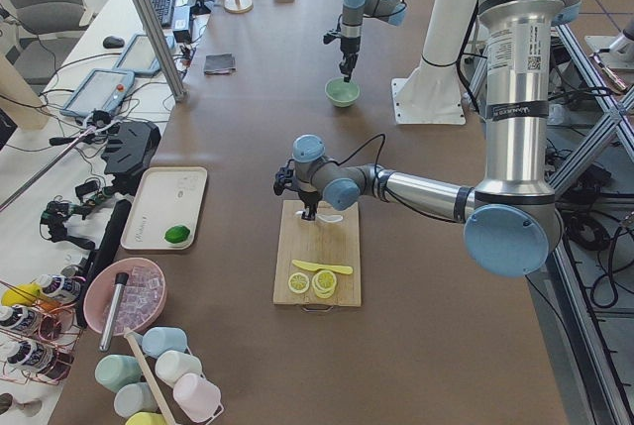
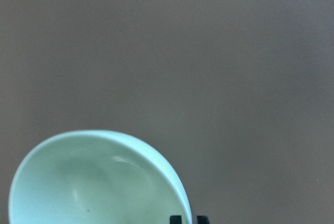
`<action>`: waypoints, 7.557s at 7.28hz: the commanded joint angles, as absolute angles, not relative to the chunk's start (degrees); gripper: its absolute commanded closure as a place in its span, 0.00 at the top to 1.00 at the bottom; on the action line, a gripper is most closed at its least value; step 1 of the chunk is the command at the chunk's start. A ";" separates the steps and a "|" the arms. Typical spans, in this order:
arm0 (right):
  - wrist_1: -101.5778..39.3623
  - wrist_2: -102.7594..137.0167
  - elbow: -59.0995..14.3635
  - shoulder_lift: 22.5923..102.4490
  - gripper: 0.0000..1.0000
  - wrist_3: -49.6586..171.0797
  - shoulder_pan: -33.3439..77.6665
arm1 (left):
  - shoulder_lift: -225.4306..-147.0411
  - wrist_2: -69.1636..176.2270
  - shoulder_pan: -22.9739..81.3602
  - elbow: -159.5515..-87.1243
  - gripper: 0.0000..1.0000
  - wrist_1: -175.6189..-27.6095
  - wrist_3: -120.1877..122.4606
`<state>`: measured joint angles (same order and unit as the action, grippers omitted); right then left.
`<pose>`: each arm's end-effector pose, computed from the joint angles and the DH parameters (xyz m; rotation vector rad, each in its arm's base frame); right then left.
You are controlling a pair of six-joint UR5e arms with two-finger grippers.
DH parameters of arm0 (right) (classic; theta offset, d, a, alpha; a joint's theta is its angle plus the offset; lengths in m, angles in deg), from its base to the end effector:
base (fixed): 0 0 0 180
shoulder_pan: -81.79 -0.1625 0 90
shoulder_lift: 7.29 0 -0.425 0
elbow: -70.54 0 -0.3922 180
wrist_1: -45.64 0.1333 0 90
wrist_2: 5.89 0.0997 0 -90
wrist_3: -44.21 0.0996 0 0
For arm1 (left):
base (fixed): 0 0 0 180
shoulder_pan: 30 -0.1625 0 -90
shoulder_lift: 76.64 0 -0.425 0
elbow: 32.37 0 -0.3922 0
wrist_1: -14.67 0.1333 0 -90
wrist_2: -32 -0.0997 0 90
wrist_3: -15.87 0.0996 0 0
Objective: Place spoon in bowl
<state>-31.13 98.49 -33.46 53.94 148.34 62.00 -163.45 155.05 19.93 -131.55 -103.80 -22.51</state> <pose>-0.5543 -0.3148 0.2400 -0.1837 -0.9896 0.4191 0.2587 -0.4303 0.5583 0.0992 0.8031 0.2013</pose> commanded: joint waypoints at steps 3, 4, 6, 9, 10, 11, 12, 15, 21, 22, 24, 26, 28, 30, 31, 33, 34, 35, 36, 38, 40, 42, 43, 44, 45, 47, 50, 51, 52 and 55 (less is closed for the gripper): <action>-36.42 102.27 -45.77 60.79 1.00 146.35 56.33 | -170.20 156.09 18.27 -140.30 0.00 -103.02 -36.37; -37.06 106.65 -49.31 64.66 1.00 141.73 51.35 | -175.64 156.19 15.81 -140.30 0.00 -102.15 -42.26; -36.98 111.08 -49.70 70.38 1.00 131.98 44.55 | -190.73 155.40 10.54 -140.04 0.00 -89.12 -50.63; -36.54 116.53 -49.52 79.17 1.00 115.10 34.10 | -202.20 143.82 -2.64 -136.72 0.00 -85.97 -58.64; -36.45 116.89 -49.35 80.50 1.00 111.92 32.33 | -204.06 143.36 -3.19 -134.52 0.00 -86.06 -58.93; -36.45 116.89 -49.17 81.04 1.00 111.02 31.79 | -204.78 143.27 -3.72 -133.80 0.00 -86.06 -58.84; -36.36 116.98 -49.17 81.57 1.00 111.01 31.70 | -204.87 142.75 -3.72 -133.53 0.00 -86.23 -58.75; -36.27 117.06 -49.17 84.46 1.00 106.82 29.86 | -206.98 142.65 -3.81 -130.47 0.00 -86.58 -58.66; -36.19 119.79 -48.38 87.11 1.00 100.99 26.51 | -206.55 142.56 -3.64 -131.50 0.81 -86.41 -58.58; -36.19 119.79 -48.38 87.28 1.00 100.12 26.07 | -205.15 142.56 -3.03 -132.99 0.84 -86.06 -58.32; -36.27 119.97 -46.46 87.37 1.00 94.78 23.19 | -199.72 142.74 0.74 -135.72 0.94 -85.97 -49.76; -36.28 123.19 -39.89 87.37 1.00 81.12 15.74 | -193.83 144.66 6.36 -136.60 0.97 -85.97 -34.13; -36.28 127.42 -34.34 87.37 1.00 68.44 7.12 | -186.80 151.76 15.91 -136.87 0.97 -86.06 -19.90; -36.71 127.61 -33.00 89.29 1.00 61.92 2.54 | -178.81 158.09 26.72 -136.52 0.97 -86.06 -1.79; -36.98 128.57 -31.17 89.30 1.00 57.35 -0.09 | -173.99 162.38 32.60 -136.95 0.97 -86.41 3.16; -36.98 129.02 -28.61 89.22 1.00 52.67 -3.10 | -165.10 165.67 44.04 -136.70 0.97 -86.50 16.94; -36.98 129.02 -27.82 89.22 1.00 50.56 -4.24 | -160.88 165.68 46.96 -136.96 0.97 -86.67 19.71; -36.98 129.11 -27.72 89.39 1.00 50.19 -5.04 | -157.62 165.68 49.25 -136.96 0.97 -88.15 21.30; -36.98 129.11 -27.72 89.48 1.00 50.19 -5.30 | -155.24 165.68 50.93 -137.05 0.98 -88.69 22.19; -36.89 129.11 -27.90 89.48 1.00 50.10 -5.74 | -153.29 165.59 52.26 -137.31 0.98 -88.43 22.11; -36.89 129.28 -28.42 89.92 1.00 50.19 -6.01 | -153.28 165.50 53.49 -137.31 0.98 -88.34 22.11; -36.89 129.28 -28.43 89.75 1.00 50.10 -6.36 | -153.28 165.51 55.24 -137.22 0.98 -88.34 22.11; -36.89 129.28 -28.43 89.74 1.00 50.10 -6.62 | -153.20 165.59 55.60 -136.79 0.98 -88.26 22.19; -36.80 129.28 -28.34 89.83 1.00 50.01 -6.89 | -152.93 165.68 56.47 -136.87 0.98 -87.91 22.89; -36.72 129.28 -28.34 89.92 1.00 50.01 -7.32 | -152.15 165.68 56.66 -136.87 0.98 -87.90 22.90; -36.36 129.28 -28.16 90.27 1.00 50.01 -7.68 | -152.05 165.68 57.01 -136.96 0.98 -87.55 22.64; -36.54 129.37 -27.81 90.71 1.00 48.52 -8.47 | -151.09 165.68 57.71 -136.60 0.98 -87.20 22.72; -36.54 129.37 -27.90 90.71 1.00 48.52 -8.64 | -151.08 166.46 58.76 -136.52 0.98 -87.20 22.72; -36.54 129.37 -27.90 90.71 1.00 48.52 -8.65 | -151.08 168.12 58.77 -136.69 0.98 -87.20 22.72; -36.71 129.37 -27.81 90.62 1.00 48.52 -8.65 | -151.08 168.93 58.85 -136.52 0.98 -87.20 22.72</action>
